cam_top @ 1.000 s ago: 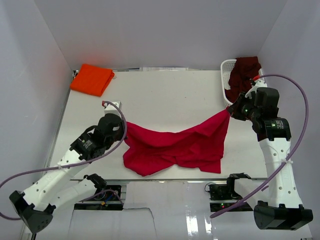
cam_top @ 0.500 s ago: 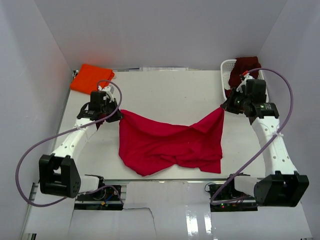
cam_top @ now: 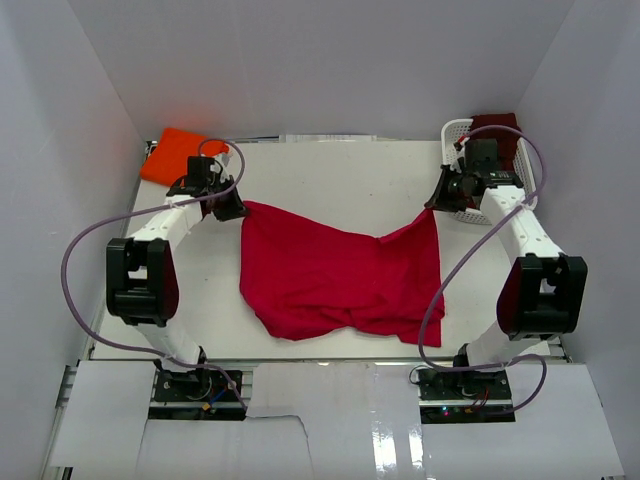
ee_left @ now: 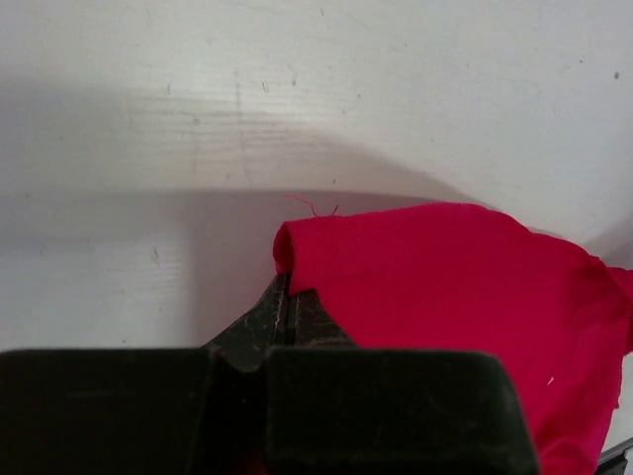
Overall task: Fold and stack the t-shirts
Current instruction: Flatten out the tshirt
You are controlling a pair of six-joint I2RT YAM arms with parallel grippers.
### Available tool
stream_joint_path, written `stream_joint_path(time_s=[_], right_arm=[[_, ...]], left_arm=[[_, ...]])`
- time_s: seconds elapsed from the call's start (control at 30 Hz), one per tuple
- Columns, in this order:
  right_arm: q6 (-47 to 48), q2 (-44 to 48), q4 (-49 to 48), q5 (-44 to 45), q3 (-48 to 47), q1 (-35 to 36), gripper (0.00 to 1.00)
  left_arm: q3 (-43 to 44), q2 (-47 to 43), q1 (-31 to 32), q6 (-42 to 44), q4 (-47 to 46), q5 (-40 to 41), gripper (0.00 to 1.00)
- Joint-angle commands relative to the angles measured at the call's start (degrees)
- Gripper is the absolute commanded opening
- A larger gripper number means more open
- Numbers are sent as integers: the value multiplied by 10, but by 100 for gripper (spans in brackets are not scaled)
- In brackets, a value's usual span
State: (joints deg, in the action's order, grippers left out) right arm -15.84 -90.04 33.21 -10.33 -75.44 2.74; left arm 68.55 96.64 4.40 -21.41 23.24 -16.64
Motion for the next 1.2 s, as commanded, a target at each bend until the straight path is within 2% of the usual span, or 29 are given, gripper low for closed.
stream_joint_path(time_s=[0.0,0.1,0.13,0.17,0.23,0.3,0.33,0.47,0.53,0.6,0.83,0.87,1.17], right_arm=[[6,-29,-34,-15,-44,2,8],[1,-61,-39,-19,-66,7,8],[0,-68,-40,-18,-73,8,8],[0,-74,-43,-16,-84,10,8],[-2,-91,-46,-15,-94,12,8],[-1,-107,-46,-9,-110,13,8],[-2,-111,-47,-7,-114,14,8],[0,-131,-49,0,-135,14,8],[2,-139,-49,9,-139,14,8],[5,-148,-48,15,-149,13,8],[5,-145,-43,16,-154,14,8],[5,-142,-43,17,-153,14,8],[8,-131,-39,23,-147,14,8]], left_arm=[[56,35,-9,14,16,6,0],[71,62,-11,17,16,13,1],[76,66,-11,17,16,17,16],[78,74,-11,17,16,22,21],[88,81,-11,21,16,21,21],[97,94,-11,22,22,27,26],[105,98,-11,22,29,31,39],[127,120,-12,18,53,68,66],[132,125,-18,14,61,99,71],[136,129,-33,8,66,98,77],[173,171,-43,21,74,72,79],[178,179,-62,22,75,63,79],[205,230,-63,39,82,20,72]])
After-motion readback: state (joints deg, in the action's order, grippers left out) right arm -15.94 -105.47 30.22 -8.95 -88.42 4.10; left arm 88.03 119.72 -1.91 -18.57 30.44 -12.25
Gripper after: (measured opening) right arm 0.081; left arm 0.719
